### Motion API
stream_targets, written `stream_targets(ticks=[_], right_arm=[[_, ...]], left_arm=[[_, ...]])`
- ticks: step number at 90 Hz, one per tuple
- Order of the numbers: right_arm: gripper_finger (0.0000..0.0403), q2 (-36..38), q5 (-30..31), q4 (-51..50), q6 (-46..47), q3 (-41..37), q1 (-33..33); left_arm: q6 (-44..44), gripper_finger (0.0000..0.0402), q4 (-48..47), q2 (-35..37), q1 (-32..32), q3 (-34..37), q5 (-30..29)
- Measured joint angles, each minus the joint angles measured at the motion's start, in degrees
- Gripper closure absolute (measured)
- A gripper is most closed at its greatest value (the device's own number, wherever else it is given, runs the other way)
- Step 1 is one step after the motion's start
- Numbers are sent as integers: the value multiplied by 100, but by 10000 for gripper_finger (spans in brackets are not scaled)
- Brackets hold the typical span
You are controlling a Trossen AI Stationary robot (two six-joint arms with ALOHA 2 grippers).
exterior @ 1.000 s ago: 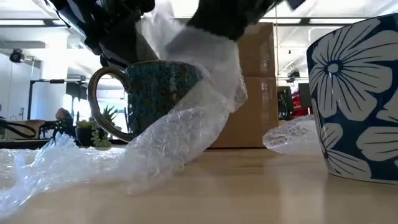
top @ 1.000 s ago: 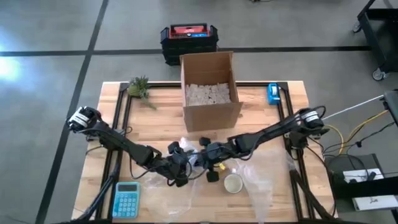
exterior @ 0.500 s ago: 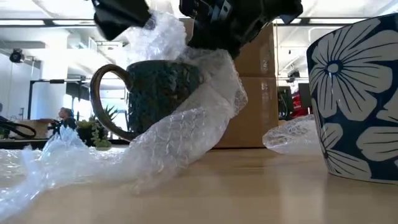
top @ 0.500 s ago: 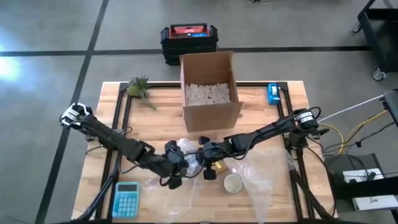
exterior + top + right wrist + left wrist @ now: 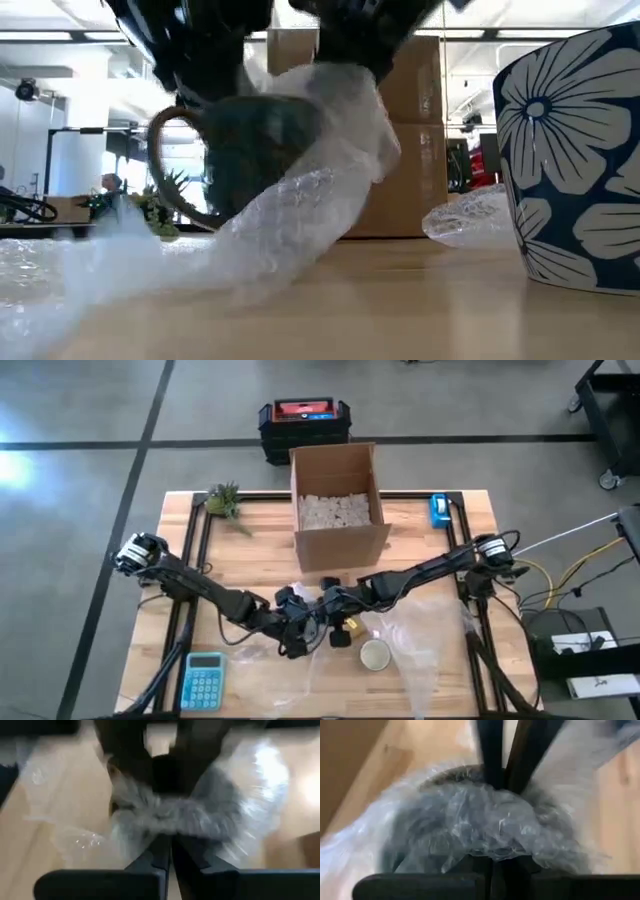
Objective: Wrap mug
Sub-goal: Wrap the green mug with the bubble wrap
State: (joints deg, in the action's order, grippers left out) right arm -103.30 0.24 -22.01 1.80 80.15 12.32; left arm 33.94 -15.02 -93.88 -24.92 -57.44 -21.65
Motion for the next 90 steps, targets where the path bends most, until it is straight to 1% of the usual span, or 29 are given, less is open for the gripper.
stream_targets(ticks=[10,17,31,39,52,63,71,80,90], right_arm=[[400,149,39,-922,-221,360,-57],[400,283,308,-1356,-267,410,-104],[400,354,938,-1566,-292,167,-238],[400,257,881,-1182,-289,-172,-329],[400,70,15,-397,-75,-768,-317],[400,-31,-485,540,233,-1066,-132],[400,-152,-551,1026,374,-1188,8],[400,-307,-443,1503,594,-1241,87],[401,-355,-323,1589,719,-1239,78]], left_arm=[[-25,381,101,39,-9,-1,24],[-29,381,111,41,-5,-1,20],[-40,380,244,41,-3,-1,9],[-42,380,250,68,-3,-1,9],[-42,380,281,80,-1,-6,-6],[-73,380,287,80,13,-6,-8],[-153,380,297,80,19,-6,-8],[-271,380,306,80,26,-6,-6],[-384,380,310,80,46,-6,11]])
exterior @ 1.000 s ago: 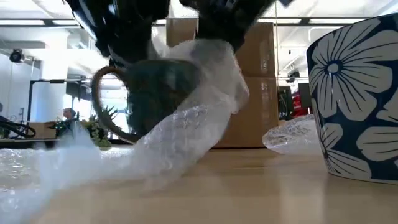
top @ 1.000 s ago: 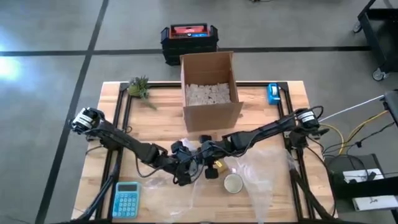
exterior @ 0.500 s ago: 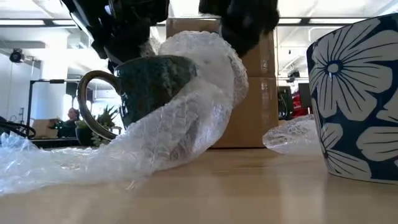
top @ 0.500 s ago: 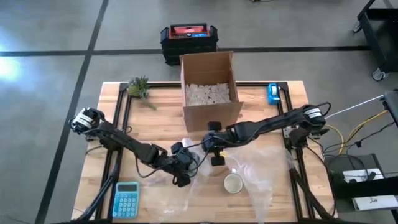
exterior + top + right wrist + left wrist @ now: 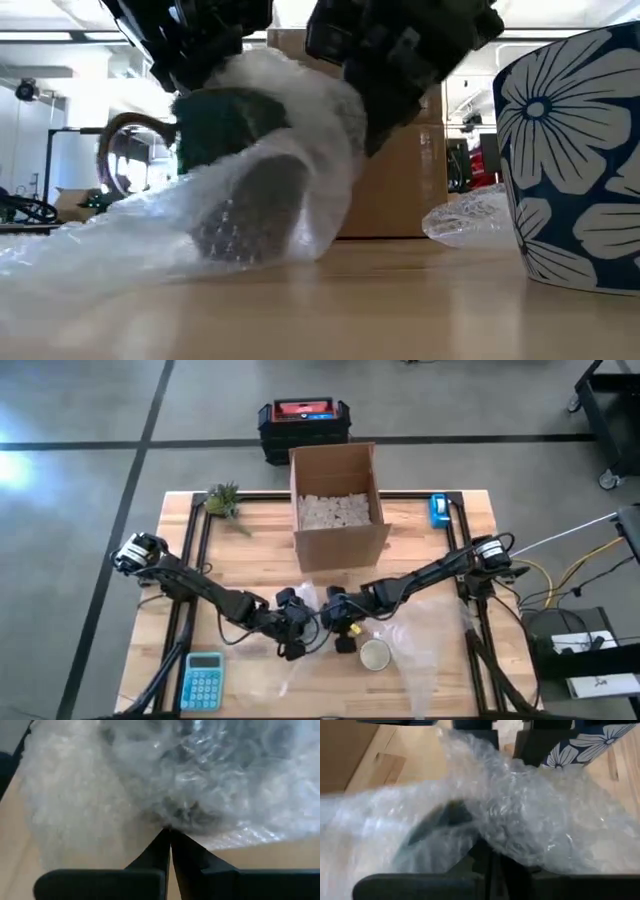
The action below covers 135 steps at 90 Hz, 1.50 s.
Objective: Wrap mug
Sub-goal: Wrap the green mug with the bubble wrap
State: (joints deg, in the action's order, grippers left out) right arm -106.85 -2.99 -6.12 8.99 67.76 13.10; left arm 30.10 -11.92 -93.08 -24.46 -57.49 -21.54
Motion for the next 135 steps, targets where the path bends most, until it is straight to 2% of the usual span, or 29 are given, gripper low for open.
stream_targets(ticks=[22,29,35,45,58,79,88,104,116,125,135], right_arm=[[401,453,8,-2259,-269,524,-10],[401,554,-16,-2598,-316,693,16],[401,616,-138,-2423,-425,767,56],[401,660,-323,-1520,-619,779,172],[401,353,-298,-655,-740,770,189],[401,-138,160,-278,-745,810,9],[401,-166,156,-266,-745,812,-21],[401,-149,141,-280,-752,822,-27],[401,-156,125,-307,-755,853,-41],[401,-157,119,-300,-762,853,-41],[401,-160,101,-294,-765,853,-45]], left_arm=[[-8,380,17,2,-1,0,7],[-8,380,26,2,-1,1,9],[-8,380,20,2,-1,2,9],[-8,380,22,4,-1,4,11],[-8,380,36,7,-1,11,13],[15,380,-23,7,2,23,10],[22,380,-121,53,4,-7,105],[86,380,-1142,485,-77,-476,308],[123,380,-2423,842,-95,-871,239],[84,380,-3018,1132,-97,-1027,-104],[255,380,-3418,1480,-103,-905,-971]])
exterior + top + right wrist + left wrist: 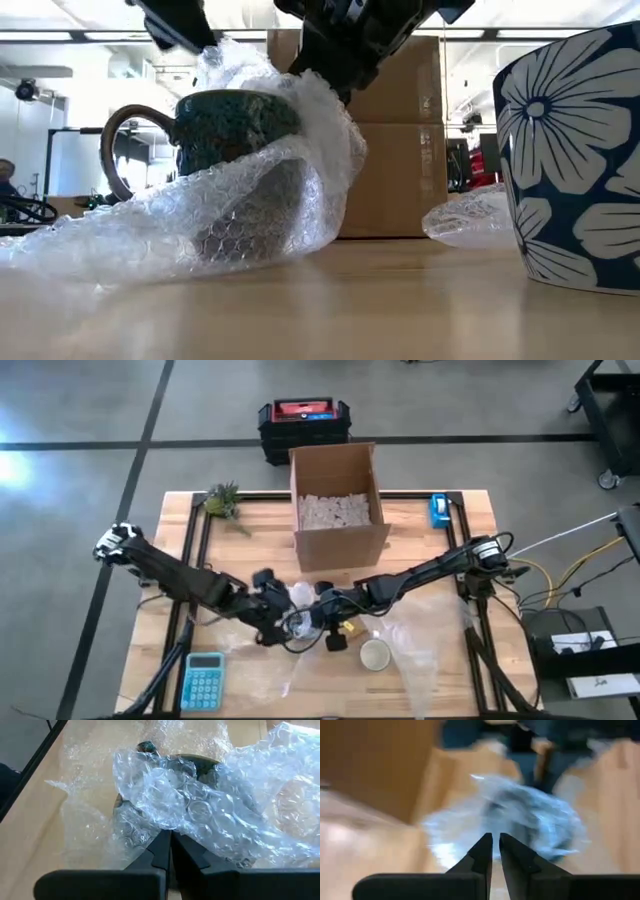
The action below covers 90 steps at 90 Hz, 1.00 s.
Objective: Wrap mug
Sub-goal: Wrap the green mug with the bubble wrap
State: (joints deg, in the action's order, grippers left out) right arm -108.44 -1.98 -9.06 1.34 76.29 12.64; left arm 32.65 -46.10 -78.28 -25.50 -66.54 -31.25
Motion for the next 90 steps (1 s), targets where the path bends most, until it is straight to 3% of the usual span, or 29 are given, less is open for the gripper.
stream_targets(ticks=[9,15,28,36,46,56,74,90], right_arm=[[401,0,-12,2,0,0,0],[401,0,-18,7,-5,0,0],[401,0,-27,24,-11,0,2],[401,0,-39,26,-13,-2,4],[401,0,-43,33,-63,-2,4],[401,0,-44,35,-70,-2,4],[401,12,-46,1,-58,11,-1],[401,219,-44,-1399,-52,592,0]], left_arm=[[254,380,5,164,66,476,-520],[375,380,255,222,154,872,-551],[-77,380,2192,208,232,1699,-297],[-638,380,3694,225,227,1980,257],[-772,380,4521,162,225,2228,1247],[-577,381,4668,-79,221,2374,1641],[-278,381,4745,-638,224,2368,1641],[-430,381,4679,-782,227,2091,1631]])
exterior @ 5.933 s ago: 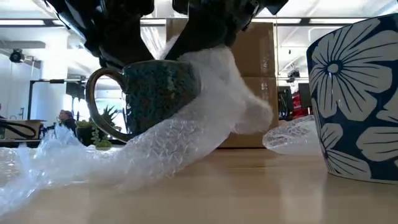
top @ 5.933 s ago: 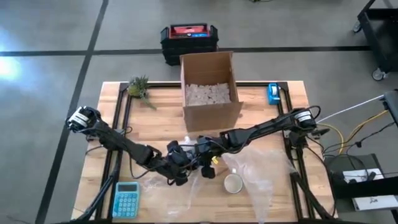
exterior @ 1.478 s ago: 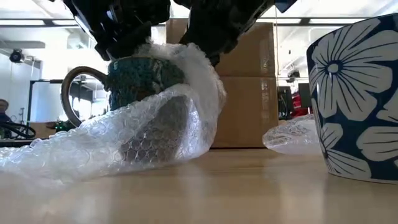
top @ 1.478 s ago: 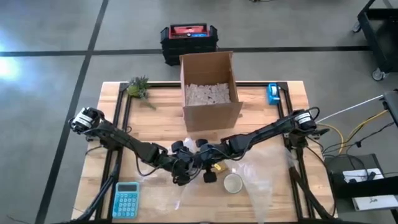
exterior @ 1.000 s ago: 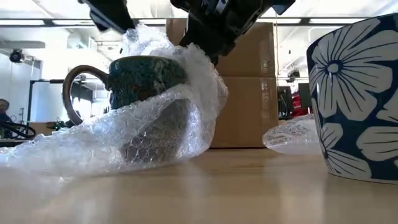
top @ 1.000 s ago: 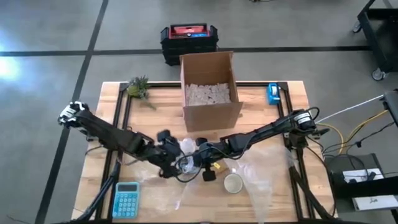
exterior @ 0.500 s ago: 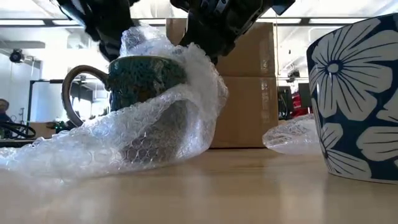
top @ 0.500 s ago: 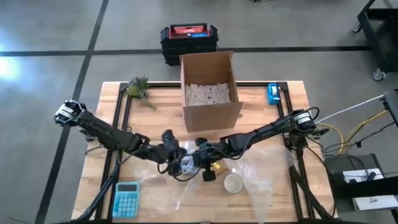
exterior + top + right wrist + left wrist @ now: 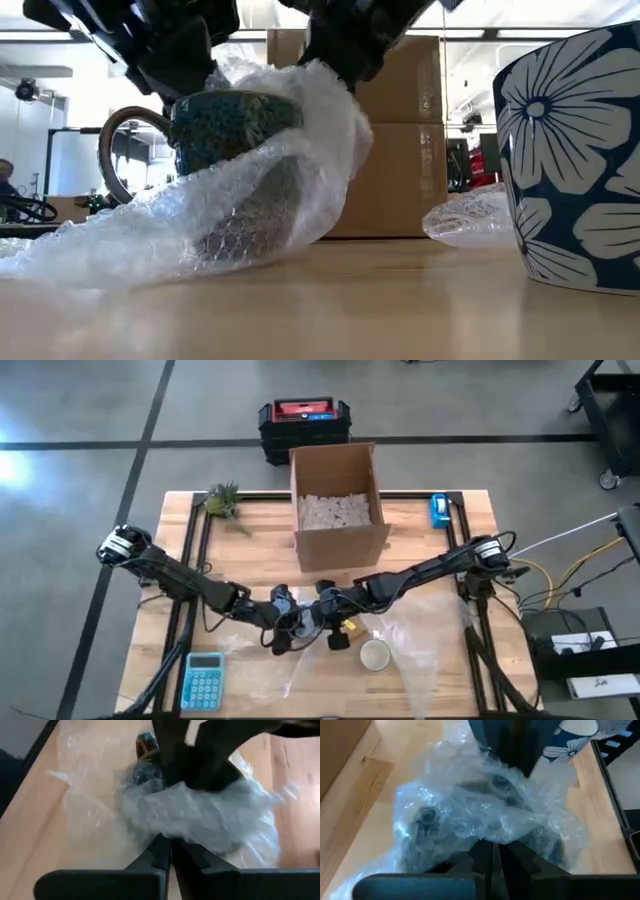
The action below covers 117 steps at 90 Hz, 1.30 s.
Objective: Wrap mug
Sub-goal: Wrap the green mug with the bubble wrap
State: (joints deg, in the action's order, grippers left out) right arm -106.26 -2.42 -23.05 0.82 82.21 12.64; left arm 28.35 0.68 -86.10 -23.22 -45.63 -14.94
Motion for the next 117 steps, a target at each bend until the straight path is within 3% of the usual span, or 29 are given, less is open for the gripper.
stream_targets(ticks=[17,34,48,70,86,105,117], right_arm=[[401,105,39,-1061,-88,698,-4],[401,2,90,-463,-87,735,-4],[401,-555,81,-243,-85,723,-4],[401,-1090,66,-254,-35,746,-4],[401,-1131,50,-235,1,715,-2],[401,-1130,48,-220,59,715,-7],[401,-1130,48,-215,55,715,-4]], left_arm=[[-64,381,-160,-17,0,-139,70],[21,381,-131,-16,-2,-139,-54],[55,381,-145,-16,-2,-181,-73],[301,381,-1867,132,-50,-1085,-90],[234,381,-2749,161,-103,-1631,-416],[255,381,-2579,126,-101,-1448,-713],[167,381,-1665,56,-103,-1031,-792]])
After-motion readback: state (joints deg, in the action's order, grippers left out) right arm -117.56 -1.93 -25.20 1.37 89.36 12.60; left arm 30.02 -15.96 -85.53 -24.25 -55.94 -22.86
